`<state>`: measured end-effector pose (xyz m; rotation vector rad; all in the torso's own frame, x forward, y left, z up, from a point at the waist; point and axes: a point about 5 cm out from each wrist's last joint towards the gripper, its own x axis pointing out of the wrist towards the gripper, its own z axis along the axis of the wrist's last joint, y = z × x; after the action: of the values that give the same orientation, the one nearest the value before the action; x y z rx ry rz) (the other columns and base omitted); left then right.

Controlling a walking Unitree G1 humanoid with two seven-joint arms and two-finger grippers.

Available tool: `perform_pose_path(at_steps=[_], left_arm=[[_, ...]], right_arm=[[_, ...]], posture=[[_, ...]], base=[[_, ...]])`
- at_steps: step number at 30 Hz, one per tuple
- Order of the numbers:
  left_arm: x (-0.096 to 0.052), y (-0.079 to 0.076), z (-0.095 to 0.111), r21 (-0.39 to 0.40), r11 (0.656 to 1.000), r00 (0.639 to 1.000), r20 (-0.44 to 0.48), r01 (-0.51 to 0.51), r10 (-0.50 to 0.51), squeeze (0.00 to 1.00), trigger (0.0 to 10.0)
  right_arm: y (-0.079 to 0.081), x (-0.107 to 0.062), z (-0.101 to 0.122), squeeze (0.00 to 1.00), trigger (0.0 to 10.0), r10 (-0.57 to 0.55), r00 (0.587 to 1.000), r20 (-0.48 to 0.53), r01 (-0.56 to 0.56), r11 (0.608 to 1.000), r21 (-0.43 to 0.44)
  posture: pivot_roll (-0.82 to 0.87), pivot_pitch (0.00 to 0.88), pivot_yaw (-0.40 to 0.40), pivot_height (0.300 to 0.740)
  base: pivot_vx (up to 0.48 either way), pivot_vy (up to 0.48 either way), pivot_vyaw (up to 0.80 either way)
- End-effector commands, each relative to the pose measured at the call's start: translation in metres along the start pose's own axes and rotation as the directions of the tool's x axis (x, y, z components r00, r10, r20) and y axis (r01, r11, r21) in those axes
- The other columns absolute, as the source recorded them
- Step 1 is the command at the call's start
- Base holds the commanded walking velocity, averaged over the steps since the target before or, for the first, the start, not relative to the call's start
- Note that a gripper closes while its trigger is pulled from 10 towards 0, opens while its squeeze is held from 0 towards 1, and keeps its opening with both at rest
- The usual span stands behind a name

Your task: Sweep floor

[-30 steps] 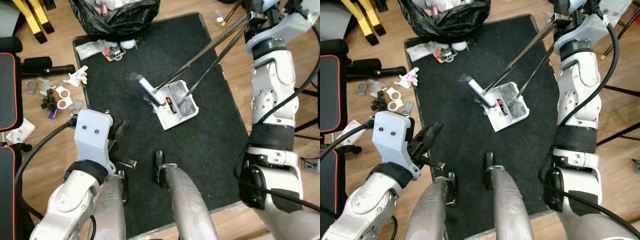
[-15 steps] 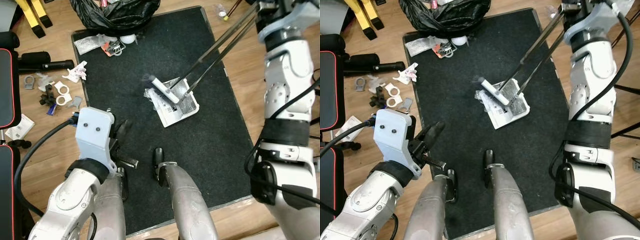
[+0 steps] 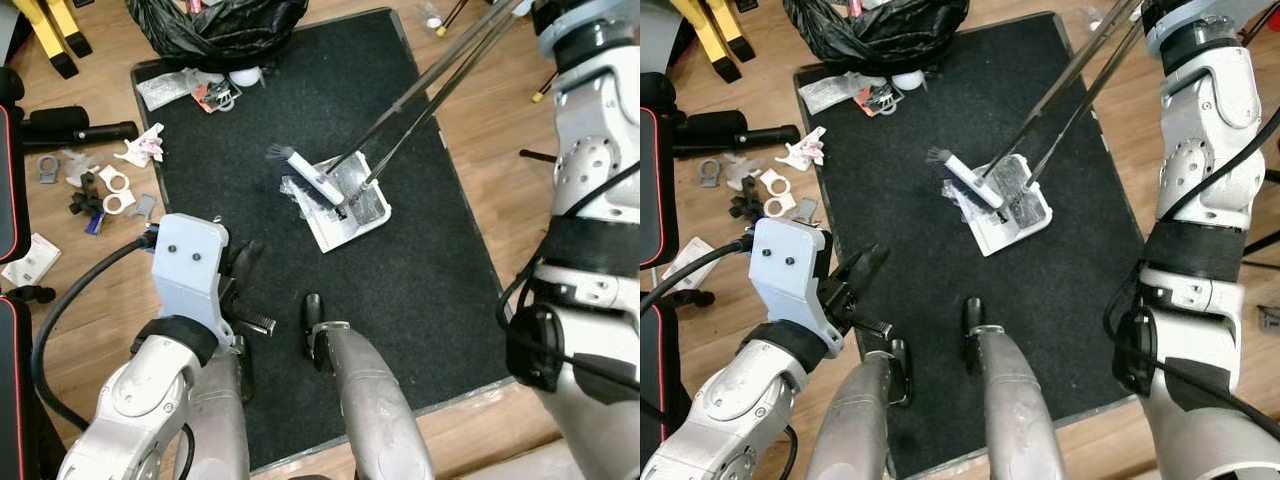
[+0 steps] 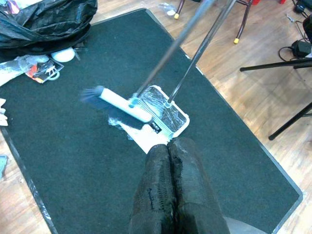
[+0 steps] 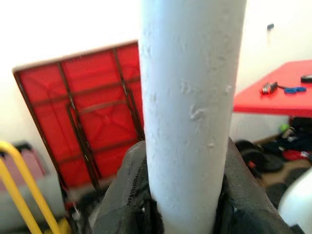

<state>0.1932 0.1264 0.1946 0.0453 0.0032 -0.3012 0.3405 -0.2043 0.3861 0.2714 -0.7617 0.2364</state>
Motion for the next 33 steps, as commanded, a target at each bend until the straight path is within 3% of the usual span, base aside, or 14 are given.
perform_pose_path(at_steps=[1, 6, 8, 9, 10, 14, 17, 18, 20, 22, 24, 33], left_arm=[[-0.003, -0.004, -0.006, -0.022, 1.0, 0.999, -0.031, 0.019, -0.02, 0.0, 10.0], [-0.005, -0.005, -0.004, -0.023, 1.0, 0.999, -0.03, 0.02, -0.021, 0.0, 10.0], [-0.007, -0.005, -0.002, -0.024, 0.999, 0.999, -0.029, 0.022, -0.022, 0.0, 10.0], [-0.012, -0.006, 0.002, -0.028, 0.999, 0.999, -0.023, 0.025, -0.025, 0.0, 10.0], [-0.012, -0.006, 0.002, -0.028, 0.999, 0.999, -0.023, 0.025, -0.025, 0.0, 10.0], [-0.016, -0.007, 0.005, -0.04, 0.999, 0.999, -0.018, 0.033, -0.034, 0.0, 10.0], [-0.02, -0.008, 0.008, -0.046, 0.998, 0.999, -0.015, 0.037, -0.038, 0.0, 10.0], [-0.021, -0.008, 0.009, -0.048, 0.998, 0.999, -0.016, 0.038, -0.039, 0.0, 10.0], [-0.021, -0.008, 0.009, -0.048, 0.998, 0.999, -0.016, 0.038, -0.039, 0.0, 10.0], [-0.022, -0.008, 0.009, -0.051, 0.998, 0.999, -0.018, 0.039, -0.04, 0.0, 10.0], [-0.022, -0.008, 0.009, -0.051, 0.998, 0.999, -0.018, 0.039, -0.04, 0.0, 10.0], [-0.017, -0.008, 0.007, -0.057, 0.998, 0.999, -0.024, 0.04, -0.042, 0.0, 10.0]], right_arm=[[0.005, 0.002, 0.018, 0.0, 10.0, 0.022, 0.994, 0.106, -0.028, 0.998, 0.054], [0.007, 0.003, 0.003, 0.0, 10.0, 0.005, 0.994, 0.106, -0.016, 0.994, 0.104], [0.005, 0.002, -0.009, 0.0, 10.0, -0.009, 0.995, 0.097, -0.002, 0.994, 0.11], [-0.003, -0.005, -0.032, 0.0, 10.0, -0.037, 0.997, 0.069, 0.029, 0.994, 0.107], [-0.003, -0.005, -0.032, 0.0, 10.0, -0.037, 0.997, 0.069, 0.029, 0.994, 0.107], [-0.012, -0.015, -0.057, 0.0, 10.0, -0.058, 0.998, 0.011, 0.057, 0.996, 0.066], [-0.017, -0.025, -0.075, 0.0, 10.0, -0.052, 0.997, -0.062, 0.049, 0.998, -0.042], [-0.02, -0.028, -0.076, 0.0, 10.0, -0.04, 0.996, -0.076, 0.034, 0.996, -0.087], [-0.02, -0.028, -0.076, 0.0, 10.0, -0.04, 0.996, -0.076, 0.034, 0.996, -0.087], [-0.022, -0.03, -0.069, 0.0, 10.0, -0.009, 0.997, -0.071, -0.003, 0.986, -0.169], [-0.022, -0.03, -0.069, 0.0, 10.0, -0.009, 0.997, -0.071, -0.003, 0.986, -0.169], [-0.03, -0.02, -0.026, 0.0, 10.0, 0.041, 0.998, 0.047, -0.024, 0.948, -0.318]], posture=[[-0.08, 0.483, -0.123, 0.74], [-0.06, 0.504, -0.119, 0.74], [-0.05, 0.518, -0.116, 0.74], [-0.03, 0.545, -0.108, 0.74], [-0.03, 0.545, -0.108, 0.74], [0.0, 0.573, -0.102, 0.74], [0.01, 0.586, -0.1, 0.74], [0.0, 0.588, -0.1, 0.74], [0.0, 0.588, -0.1, 0.74], [0.0, 0.587, -0.1, 0.74], [0.0, 0.587, -0.1, 0.74], [-0.04, 0.557, -0.113, 0.74]], base=[[0.0, 0.0, 0.0], [0.0, 0.0, 0.0], [0.0, 0.0, 0.0], [0.0, 0.0, 0.0], [0.0, 0.0, 0.0], [0.0, 0.0, 0.0], [0.0, 0.0, 0.0], [0.0, 0.0, 0.0], [0.0, 0.0, 0.0], [0.0, 0.0, 0.0], [0.0, 0.0, 0.0], [0.0, 0.0, 0.0]])
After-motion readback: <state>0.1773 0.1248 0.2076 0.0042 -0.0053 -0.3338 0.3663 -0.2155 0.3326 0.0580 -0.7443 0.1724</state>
